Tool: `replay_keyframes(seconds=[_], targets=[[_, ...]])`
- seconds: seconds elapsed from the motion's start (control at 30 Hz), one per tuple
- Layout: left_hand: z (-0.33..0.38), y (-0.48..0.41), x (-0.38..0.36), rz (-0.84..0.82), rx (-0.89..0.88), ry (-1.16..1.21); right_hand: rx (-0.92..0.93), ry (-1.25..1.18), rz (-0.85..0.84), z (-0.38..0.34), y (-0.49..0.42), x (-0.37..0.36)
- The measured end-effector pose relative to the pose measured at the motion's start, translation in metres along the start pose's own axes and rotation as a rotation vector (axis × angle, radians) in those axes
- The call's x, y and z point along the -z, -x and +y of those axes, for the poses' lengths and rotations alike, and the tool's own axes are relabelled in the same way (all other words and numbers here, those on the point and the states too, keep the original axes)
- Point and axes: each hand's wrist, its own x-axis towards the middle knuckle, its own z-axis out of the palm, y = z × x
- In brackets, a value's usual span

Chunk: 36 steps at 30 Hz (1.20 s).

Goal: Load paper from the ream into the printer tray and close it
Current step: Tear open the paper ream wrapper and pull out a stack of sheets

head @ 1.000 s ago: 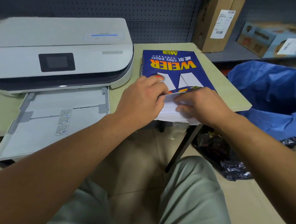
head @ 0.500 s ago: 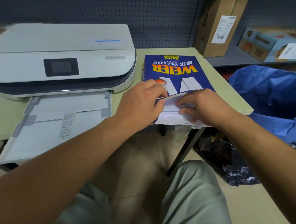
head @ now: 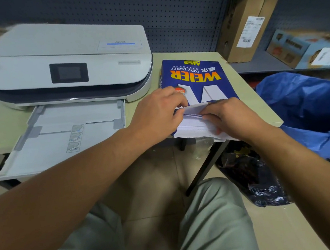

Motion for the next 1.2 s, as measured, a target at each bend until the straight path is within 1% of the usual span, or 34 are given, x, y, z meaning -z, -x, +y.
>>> replay_keyframes(seconds=[0.07, 0.17, 0.23, 0.33, 0.43, 0.53, 0.73, 1.03, 1.13, 1.2], targets=[[0.000, 0.000, 0.000, 0.005, 0.004, -0.003, -0.034, 0.050, 0.025, -0.007, 0.001, -0.001], [0.002, 0.000, -0.001, 0.007, 0.008, -0.008, -0.099, 0.166, 0.153, -0.022, 0.004, -0.015], [0.002, 0.000, -0.001, 0.009, 0.015, -0.005, -0.148, 0.219, 0.186, -0.029, 0.006, -0.022], [0.003, 0.000, 0.000, 0.002, 0.011, -0.006, -0.194, 0.228, 0.203, -0.031, 0.007, -0.024], [0.003, 0.000, 0.000, -0.003, 0.000, -0.004, -0.178, 0.222, 0.218, -0.030, 0.008, -0.026], [0.003, 0.001, -0.001, -0.008, 0.011, 0.011, -0.109, 0.129, 0.239, -0.027, 0.010, -0.025], [0.002, 0.002, -0.003, -0.022, 0.009, 0.020, -0.105, 0.006, 0.191, -0.016, 0.010, -0.022], [-0.001, 0.001, -0.002, -0.009, -0.014, 0.014, -0.110, -0.136, 0.184, -0.013, 0.009, -0.015], [-0.001, 0.001, -0.002, 0.003, -0.009, 0.010, -0.103, -0.035, 0.115, -0.014, 0.008, -0.016], [0.001, 0.001, -0.002, 0.014, -0.003, 0.006, -0.147, 0.097, 0.132, -0.020, 0.008, -0.022]])
